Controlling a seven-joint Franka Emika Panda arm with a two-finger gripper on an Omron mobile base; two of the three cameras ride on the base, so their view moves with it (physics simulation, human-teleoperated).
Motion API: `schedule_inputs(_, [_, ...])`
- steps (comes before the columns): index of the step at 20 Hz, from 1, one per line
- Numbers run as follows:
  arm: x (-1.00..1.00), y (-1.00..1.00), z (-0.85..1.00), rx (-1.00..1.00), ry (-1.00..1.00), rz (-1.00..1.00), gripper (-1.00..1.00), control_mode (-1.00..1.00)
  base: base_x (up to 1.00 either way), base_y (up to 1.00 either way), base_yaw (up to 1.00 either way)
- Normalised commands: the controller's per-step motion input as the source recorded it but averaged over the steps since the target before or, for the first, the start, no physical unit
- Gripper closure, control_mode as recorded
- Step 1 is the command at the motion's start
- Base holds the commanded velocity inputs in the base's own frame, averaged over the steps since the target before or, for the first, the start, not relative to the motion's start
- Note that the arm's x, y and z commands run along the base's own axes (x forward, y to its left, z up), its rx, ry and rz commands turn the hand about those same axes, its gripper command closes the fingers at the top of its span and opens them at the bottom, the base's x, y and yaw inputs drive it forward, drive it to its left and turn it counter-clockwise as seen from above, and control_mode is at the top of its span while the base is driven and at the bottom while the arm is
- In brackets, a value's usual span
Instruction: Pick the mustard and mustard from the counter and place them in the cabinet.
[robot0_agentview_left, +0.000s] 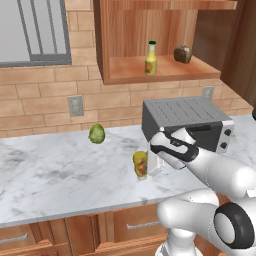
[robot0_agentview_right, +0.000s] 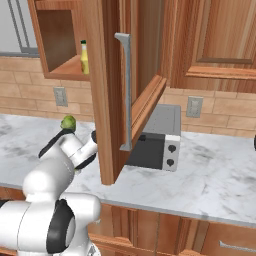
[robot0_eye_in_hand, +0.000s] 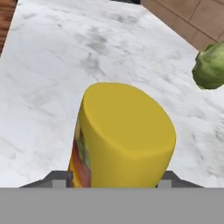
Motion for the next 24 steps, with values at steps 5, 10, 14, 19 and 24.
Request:
schedule_inputs(5, [-0.10,0.00,0.24,0.04,0.00,0.03,1.00,-1.00,0.00,0.00,0.00])
schedule_inputs(10, [-0.24,0.00,0.58,0.03,-0.01,0.03,1.00,-1.00,0.00,0.00,0.00])
schedule_inputs(14, [-0.22,0.00,0.64,0.00,0.00,0.00,1.00,-1.00,0.00,0.00,0.00])
schedule_inputs(19, [-0.34,0.01,0.47,0.00,-0.03,-0.01,1.00,-1.00,0.00,0.00,0.00])
schedule_inputs(24, [-0.40,0.01,0.25,0.00,-0.09,-0.12,1.00,-1.00,0.00,0.00,0.00])
